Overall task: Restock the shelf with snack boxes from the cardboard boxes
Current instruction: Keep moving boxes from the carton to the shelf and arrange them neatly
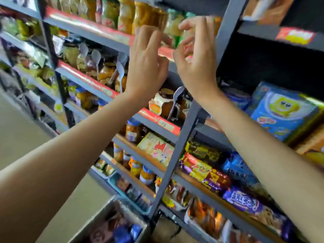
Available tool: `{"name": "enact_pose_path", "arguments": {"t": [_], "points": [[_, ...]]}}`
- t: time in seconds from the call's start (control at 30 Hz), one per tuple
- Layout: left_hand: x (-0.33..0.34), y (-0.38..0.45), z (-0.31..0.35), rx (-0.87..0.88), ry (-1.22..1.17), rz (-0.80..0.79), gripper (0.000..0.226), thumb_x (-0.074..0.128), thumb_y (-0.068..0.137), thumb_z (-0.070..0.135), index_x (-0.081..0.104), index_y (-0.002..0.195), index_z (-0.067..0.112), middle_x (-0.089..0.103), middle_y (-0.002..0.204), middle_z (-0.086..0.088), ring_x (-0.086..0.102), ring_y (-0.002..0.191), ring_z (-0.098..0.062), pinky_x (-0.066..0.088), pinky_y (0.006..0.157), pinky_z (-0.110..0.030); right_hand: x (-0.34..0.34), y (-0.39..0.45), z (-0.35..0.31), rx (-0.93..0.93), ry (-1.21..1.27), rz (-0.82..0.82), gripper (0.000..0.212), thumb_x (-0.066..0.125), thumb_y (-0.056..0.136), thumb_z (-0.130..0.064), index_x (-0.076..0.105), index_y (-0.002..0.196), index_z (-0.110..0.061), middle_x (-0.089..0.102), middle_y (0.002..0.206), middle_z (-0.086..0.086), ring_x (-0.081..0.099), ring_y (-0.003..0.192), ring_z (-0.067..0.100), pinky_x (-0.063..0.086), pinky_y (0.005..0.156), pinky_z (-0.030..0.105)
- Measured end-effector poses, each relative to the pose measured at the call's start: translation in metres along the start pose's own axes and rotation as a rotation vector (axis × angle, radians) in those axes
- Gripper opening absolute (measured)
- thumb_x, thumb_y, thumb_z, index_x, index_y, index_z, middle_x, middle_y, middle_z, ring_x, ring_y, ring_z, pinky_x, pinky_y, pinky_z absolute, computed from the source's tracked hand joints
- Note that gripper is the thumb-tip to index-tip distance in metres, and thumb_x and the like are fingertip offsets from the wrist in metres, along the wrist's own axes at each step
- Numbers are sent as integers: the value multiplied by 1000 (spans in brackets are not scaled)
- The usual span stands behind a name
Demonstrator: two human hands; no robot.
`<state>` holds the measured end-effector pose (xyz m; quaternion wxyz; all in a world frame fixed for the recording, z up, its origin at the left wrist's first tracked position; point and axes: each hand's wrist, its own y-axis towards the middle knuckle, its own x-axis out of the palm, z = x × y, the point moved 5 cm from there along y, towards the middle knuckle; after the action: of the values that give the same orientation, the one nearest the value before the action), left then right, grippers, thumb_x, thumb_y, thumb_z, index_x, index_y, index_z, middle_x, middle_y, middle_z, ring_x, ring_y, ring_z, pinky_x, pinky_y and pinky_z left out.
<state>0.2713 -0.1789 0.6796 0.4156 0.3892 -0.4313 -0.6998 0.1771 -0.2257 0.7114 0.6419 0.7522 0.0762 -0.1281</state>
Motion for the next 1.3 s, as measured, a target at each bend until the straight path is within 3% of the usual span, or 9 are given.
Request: {"name": "enact_pose_path", "arguments": {"t": [0.23,0.37,0.53,0.73,0.87,1.07,1.13,1.23,1.3], "points": [[-67,-256,-186,-540,314,-283,37,35,73,15,58,98,0,54,103,-22,54,93,-39,44,80,-46,179,-244,4,322,89,-565,26,47,74,-2,55,97,6,49,103,23,55,94,38,46,81,40],[-123,-438,-256,-901,486,-483,42,33,68,17,59,99,3,51,103,-21,55,92,-40,47,82,-49,239,-427,16,597,22,-824,30,51,68,-3,58,95,5,50,102,25,56,97,43,36,84,34],[-151,-630,-292,-1239,624,-1084,40,48,84,5,47,124,7,46,119,-21,44,111,-40,38,96,-44,265,-627,12,1038,-89,-1157,28,56,82,-5,50,110,-2,39,120,15,42,113,32,33,90,34],[-110,-782,-307,-1090,559,-1647,47,41,91,14,36,137,21,46,127,-12,44,117,-33,39,97,-38,318,-796,-9,1275,-95,-1524,47,56,88,-14,36,130,-9,39,131,18,42,122,36,37,96,37],[-89,-861,-342,-1350,442,-1553,50,39,92,15,32,141,25,48,125,-20,46,115,-39,38,96,-37,367,-888,-31,1330,34,-1792,66,50,92,-15,15,148,-17,43,137,21,49,116,34,41,90,33],[-80,-954,-370,-1938,132,-1111,32,52,92,12,58,123,13,63,105,-15,56,78,-22,44,58,-20,411,-973,-59,1552,302,-1721,64,46,92,-14,16,149,-20,30,148,17,42,74,17,26,51,18],[-72,-964,-362,-1874,200,-1096,27,50,91,11,61,116,12,63,102,-21,56,73,-27,46,60,-26,407,-984,-61,1594,301,-1724,60,46,92,-15,21,147,-17,29,147,15,44,84,22,28,55,22],[-60,-945,-341,-1710,451,-1075,24,47,89,15,60,109,17,61,107,-19,46,109,-35,39,87,-33,390,-979,-55,1706,251,-1675,43,44,95,-32,39,135,-16,42,115,11,40,90,24,32,55,27],[-49,-917,-324,-1702,426,-1001,21,45,89,17,60,103,18,61,106,-16,41,111,-34,40,92,-37,376,-961,-44,1821,198,-1557,39,39,96,-39,43,123,-13,42,113,16,46,98,28,44,72,31]]}}
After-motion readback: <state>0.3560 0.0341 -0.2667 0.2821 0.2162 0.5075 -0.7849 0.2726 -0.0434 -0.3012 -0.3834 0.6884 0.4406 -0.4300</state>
